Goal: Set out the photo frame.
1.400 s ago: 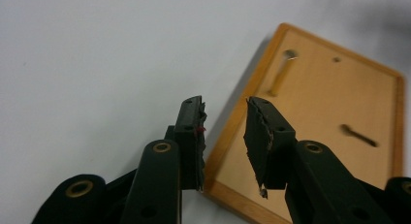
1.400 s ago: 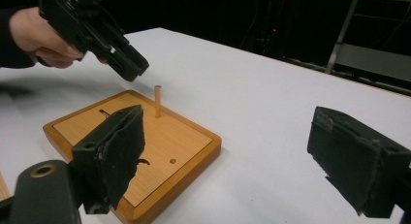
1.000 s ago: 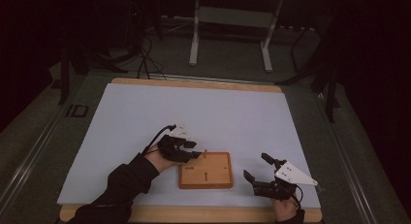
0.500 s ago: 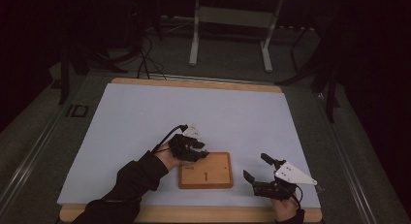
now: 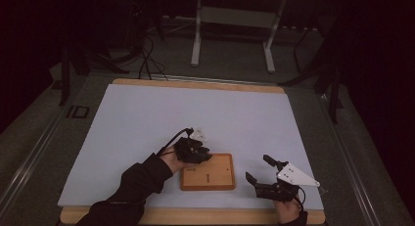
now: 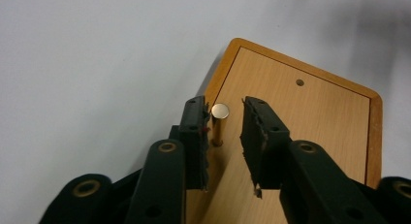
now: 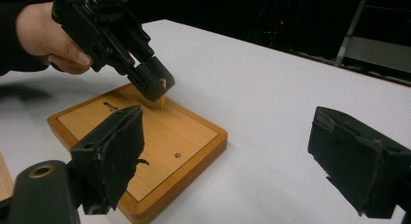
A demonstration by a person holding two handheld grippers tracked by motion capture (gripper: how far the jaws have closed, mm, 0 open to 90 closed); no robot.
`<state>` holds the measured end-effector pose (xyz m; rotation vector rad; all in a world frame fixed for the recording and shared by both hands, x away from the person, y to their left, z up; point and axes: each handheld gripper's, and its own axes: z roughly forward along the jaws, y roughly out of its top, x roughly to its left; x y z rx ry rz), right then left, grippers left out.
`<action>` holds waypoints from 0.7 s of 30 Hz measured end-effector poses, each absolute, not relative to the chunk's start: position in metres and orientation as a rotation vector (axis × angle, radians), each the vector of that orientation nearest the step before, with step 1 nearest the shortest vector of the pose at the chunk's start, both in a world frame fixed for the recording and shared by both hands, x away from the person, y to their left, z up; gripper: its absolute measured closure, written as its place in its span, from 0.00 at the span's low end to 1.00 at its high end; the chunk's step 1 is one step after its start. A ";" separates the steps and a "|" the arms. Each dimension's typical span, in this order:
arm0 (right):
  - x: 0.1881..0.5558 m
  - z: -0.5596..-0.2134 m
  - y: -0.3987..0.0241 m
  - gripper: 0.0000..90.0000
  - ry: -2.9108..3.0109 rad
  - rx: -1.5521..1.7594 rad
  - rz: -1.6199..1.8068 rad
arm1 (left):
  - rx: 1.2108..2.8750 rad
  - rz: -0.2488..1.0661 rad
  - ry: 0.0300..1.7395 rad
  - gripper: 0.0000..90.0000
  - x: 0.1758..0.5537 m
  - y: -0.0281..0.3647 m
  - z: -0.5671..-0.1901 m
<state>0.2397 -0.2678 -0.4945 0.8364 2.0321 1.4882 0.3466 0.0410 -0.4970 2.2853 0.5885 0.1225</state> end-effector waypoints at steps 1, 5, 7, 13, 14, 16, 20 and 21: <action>0.240 -0.495 -0.268 0.14 2.033 0.835 1.487 | 2.285 0.115 0.584 0.79 0.347 0.041 -0.497; 0.240 -0.495 -0.268 0.14 2.034 0.839 1.484 | 2.288 0.121 0.575 0.82 0.346 0.038 -0.497; 0.240 -0.495 -0.268 0.14 2.033 0.839 1.485 | 2.290 0.123 0.572 0.84 0.347 0.038 -0.497; 0.240 -0.495 -0.267 0.14 2.040 0.841 1.481 | 2.300 0.138 0.569 0.92 0.349 0.038 -0.498; 0.240 -0.495 -0.267 0.14 2.040 0.840 1.480 | 2.296 0.136 0.571 0.93 0.349 0.038 -0.498; 0.240 -0.495 -0.266 0.14 2.042 0.838 1.478 | 2.296 0.135 0.563 0.93 0.350 0.038 -0.498; 0.242 -0.495 -0.267 0.14 2.048 0.854 1.491 | 2.290 0.128 0.546 0.93 0.351 0.040 -0.500; 0.242 -0.496 -0.267 0.14 2.047 0.860 1.469 | 2.285 0.116 0.551 0.93 0.353 0.040 -0.500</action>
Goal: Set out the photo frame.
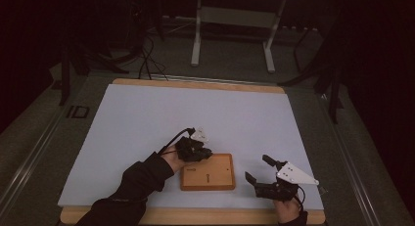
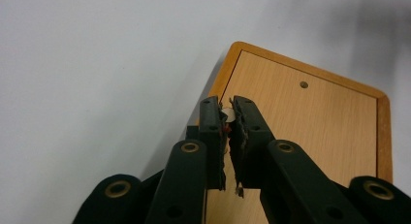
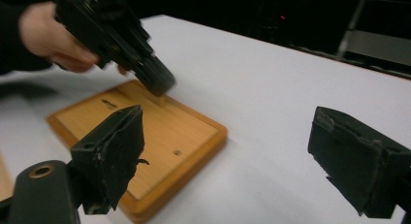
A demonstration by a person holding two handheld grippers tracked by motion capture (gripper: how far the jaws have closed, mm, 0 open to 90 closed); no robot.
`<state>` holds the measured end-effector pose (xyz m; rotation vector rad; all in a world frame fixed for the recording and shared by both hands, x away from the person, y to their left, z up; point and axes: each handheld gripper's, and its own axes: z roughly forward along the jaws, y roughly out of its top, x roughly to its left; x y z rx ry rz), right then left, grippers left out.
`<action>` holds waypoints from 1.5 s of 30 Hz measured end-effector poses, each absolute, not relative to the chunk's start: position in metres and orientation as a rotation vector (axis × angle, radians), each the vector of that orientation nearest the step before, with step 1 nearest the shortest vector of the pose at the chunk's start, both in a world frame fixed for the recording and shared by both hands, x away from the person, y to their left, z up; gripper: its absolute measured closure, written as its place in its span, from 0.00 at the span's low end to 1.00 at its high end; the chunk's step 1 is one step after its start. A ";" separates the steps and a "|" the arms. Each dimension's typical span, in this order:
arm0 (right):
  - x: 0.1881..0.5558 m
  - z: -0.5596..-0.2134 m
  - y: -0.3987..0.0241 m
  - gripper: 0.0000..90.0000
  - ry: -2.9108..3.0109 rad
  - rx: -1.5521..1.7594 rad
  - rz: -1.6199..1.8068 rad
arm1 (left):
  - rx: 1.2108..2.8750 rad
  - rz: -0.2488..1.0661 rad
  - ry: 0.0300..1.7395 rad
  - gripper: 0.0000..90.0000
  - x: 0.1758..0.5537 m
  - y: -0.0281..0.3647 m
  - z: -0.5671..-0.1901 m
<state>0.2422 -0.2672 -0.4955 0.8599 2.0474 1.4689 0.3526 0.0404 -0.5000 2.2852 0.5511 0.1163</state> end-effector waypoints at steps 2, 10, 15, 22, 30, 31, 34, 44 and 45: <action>0.243 -0.495 -0.267 0.14 2.053 0.851 1.440 | 2.287 0.096 0.549 0.93 0.355 0.041 -0.500; 0.237 -0.489 -0.258 0.12 2.076 0.748 1.393 | 2.331 0.011 0.525 0.94 0.365 0.040 -0.496; 0.237 -0.481 -0.258 0.11 2.101 0.690 1.402 | 2.340 -0.038 0.499 0.94 0.371 0.041 -0.496; 0.228 -0.481 -0.245 0.11 2.256 0.438 1.248 | 2.355 -0.078 0.482 0.94 0.377 0.042 -0.495; 0.221 -0.498 -0.222 0.14 2.403 0.260 1.042 | 2.374 -0.124 0.455 0.94 0.383 0.042 -0.495; 0.221 -0.500 -0.219 0.14 2.411 0.245 1.016 | 2.375 -0.132 0.456 0.94 0.384 0.042 -0.495; 0.219 -0.505 -0.215 0.15 2.425 0.214 0.954 | 2.375 -0.150 0.453 0.94 0.387 0.042 -0.495; 0.215 -0.512 -0.208 0.24 2.396 0.114 0.823 | 2.351 -0.245 0.448 0.94 0.399 0.045 -0.498; 0.214 -0.514 -0.207 0.24 2.390 0.105 0.802 | 2.347 -0.258 0.446 0.94 0.400 0.046 -0.498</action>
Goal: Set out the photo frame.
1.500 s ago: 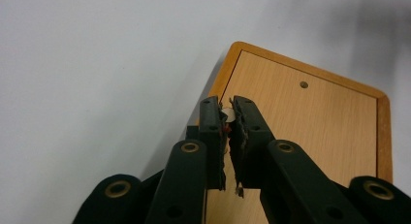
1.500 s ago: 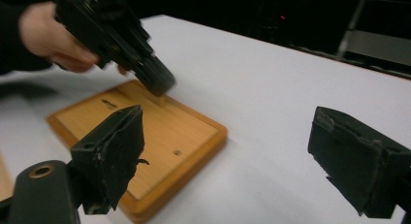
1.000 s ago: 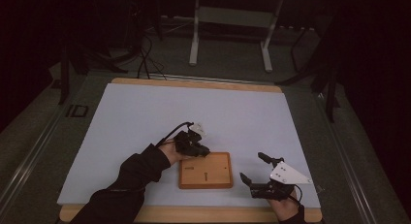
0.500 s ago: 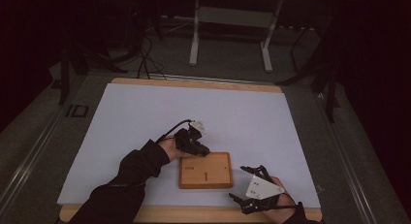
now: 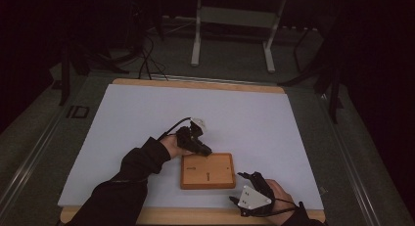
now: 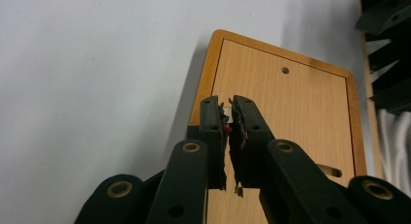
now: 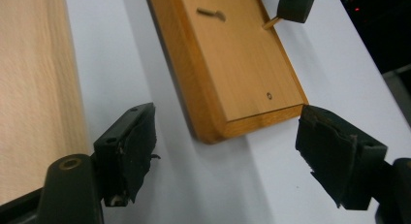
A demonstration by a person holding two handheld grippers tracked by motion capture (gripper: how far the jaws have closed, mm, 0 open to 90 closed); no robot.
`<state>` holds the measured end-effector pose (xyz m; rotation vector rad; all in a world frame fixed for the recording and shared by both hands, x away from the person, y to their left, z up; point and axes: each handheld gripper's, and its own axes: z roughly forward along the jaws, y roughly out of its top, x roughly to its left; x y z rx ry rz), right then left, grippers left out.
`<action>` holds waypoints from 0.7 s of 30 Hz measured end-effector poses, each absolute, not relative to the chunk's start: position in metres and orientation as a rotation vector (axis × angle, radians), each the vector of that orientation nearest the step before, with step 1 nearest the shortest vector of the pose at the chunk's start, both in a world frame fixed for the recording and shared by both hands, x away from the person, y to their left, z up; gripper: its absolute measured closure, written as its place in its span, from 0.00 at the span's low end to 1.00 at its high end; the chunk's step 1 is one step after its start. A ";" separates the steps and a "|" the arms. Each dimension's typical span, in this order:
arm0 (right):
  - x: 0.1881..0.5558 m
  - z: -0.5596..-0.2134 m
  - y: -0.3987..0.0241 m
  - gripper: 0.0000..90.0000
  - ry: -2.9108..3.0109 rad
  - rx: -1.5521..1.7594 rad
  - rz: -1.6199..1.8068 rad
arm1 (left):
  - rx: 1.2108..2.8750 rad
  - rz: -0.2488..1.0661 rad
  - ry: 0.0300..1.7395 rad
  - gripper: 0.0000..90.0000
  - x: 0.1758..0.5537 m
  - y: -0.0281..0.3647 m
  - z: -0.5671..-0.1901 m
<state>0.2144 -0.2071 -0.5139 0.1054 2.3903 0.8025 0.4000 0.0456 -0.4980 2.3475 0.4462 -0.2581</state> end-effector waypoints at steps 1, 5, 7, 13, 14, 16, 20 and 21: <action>0.213 -0.516 -0.206 0.26 2.375 0.091 0.787 | 2.349 -0.264 0.442 0.94 0.401 0.046 -0.498; 0.209 -0.520 -0.203 0.34 2.323 0.036 0.738 | 2.359 -0.271 0.431 0.94 0.402 0.045 -0.498; 0.209 -0.521 -0.201 0.37 2.309 0.004 0.697 | 2.355 -0.277 0.434 0.94 0.403 0.045 -0.498; 0.206 -0.528 -0.196 0.49 2.244 -0.127 0.591 | 2.352 -0.292 0.436 0.94 0.405 0.046 -0.499; 0.205 -0.530 -0.195 0.50 2.230 -0.135 0.568 | 2.352 -0.295 0.434 0.94 0.405 0.046 -0.499; 0.204 -0.534 -0.193 0.52 2.196 -0.176 0.534 | 2.355 -0.297 0.430 0.94 0.406 0.046 -0.498; 0.201 -0.541 -0.191 0.55 2.127 -0.243 0.484 | 2.356 -0.298 0.427 0.94 0.407 0.046 -0.499; 0.201 -0.542 -0.191 0.55 2.124 -0.260 0.471 | 2.350 -0.302 0.436 0.94 0.407 0.046 -0.499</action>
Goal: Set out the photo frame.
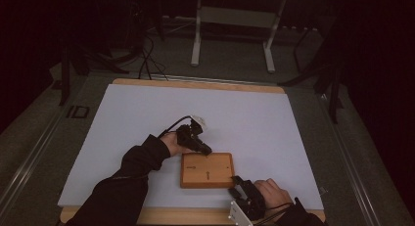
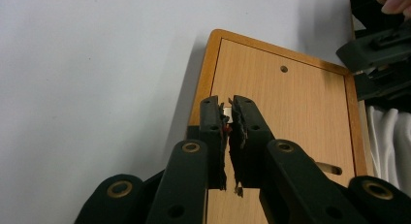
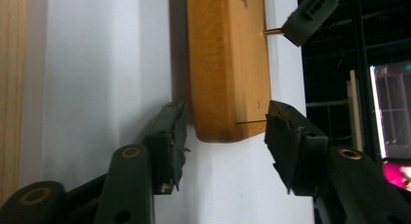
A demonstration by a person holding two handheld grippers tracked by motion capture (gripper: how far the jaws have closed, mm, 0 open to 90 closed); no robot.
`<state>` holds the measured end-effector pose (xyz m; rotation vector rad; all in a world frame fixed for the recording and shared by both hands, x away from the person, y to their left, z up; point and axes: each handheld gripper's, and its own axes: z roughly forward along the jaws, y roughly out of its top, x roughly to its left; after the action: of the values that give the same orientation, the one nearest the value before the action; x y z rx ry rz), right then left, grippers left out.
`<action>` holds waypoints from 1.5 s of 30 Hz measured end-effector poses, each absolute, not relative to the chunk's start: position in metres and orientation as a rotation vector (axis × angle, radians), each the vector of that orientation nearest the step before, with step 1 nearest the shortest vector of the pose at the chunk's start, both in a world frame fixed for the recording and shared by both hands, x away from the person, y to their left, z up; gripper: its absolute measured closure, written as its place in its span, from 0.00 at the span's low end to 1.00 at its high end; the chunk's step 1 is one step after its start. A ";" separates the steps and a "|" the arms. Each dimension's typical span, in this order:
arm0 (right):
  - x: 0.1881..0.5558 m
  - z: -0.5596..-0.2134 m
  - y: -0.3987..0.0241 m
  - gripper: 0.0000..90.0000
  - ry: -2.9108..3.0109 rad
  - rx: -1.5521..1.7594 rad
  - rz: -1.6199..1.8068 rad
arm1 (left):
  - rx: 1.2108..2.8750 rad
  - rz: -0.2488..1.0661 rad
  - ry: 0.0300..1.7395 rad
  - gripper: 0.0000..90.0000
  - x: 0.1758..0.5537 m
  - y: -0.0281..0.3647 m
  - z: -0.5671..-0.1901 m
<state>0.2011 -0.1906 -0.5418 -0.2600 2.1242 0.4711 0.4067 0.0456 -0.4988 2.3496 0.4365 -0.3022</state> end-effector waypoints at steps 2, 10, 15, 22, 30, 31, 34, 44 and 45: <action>0.200 -0.545 -0.190 0.57 2.096 -0.292 0.447 | 2.346 -0.304 0.438 0.94 0.407 0.046 -0.499; 0.198 -0.558 -0.187 0.62 2.015 -0.392 0.379 | 2.342 -0.307 0.444 0.94 0.407 0.046 -0.500; 0.199 -0.562 -0.184 0.66 1.973 -0.423 0.361 | 2.343 -0.306 0.443 0.94 0.407 0.046 -0.500; 0.200 -0.564 -0.182 0.72 1.944 -0.437 0.346 | 2.349 -0.300 0.449 0.94 0.406 0.046 -0.499; 0.199 -0.566 -0.183 0.73 1.926 -0.444 0.334 | 2.356 -0.287 0.451 0.94 0.405 0.045 -0.498; 0.199 -0.566 -0.183 0.73 1.926 -0.443 0.335 | 2.355 -0.281 0.454 0.93 0.404 0.045 -0.498; 0.199 -0.565 -0.182 0.73 1.929 -0.443 0.332 | 2.363 -0.243 0.450 0.91 0.401 0.045 -0.496; 0.202 -0.555 -0.183 0.74 1.964 -0.423 0.356 | 2.297 -0.084 0.426 0.49 0.383 0.057 -0.480; 0.203 -0.554 -0.183 0.74 1.975 -0.415 0.362 | 2.283 -0.103 0.408 0.44 0.383 0.060 -0.478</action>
<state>0.2026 -0.1829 -0.5540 -0.4148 1.9746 0.3624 0.3829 0.0597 -0.4785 2.2828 0.4076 -0.1026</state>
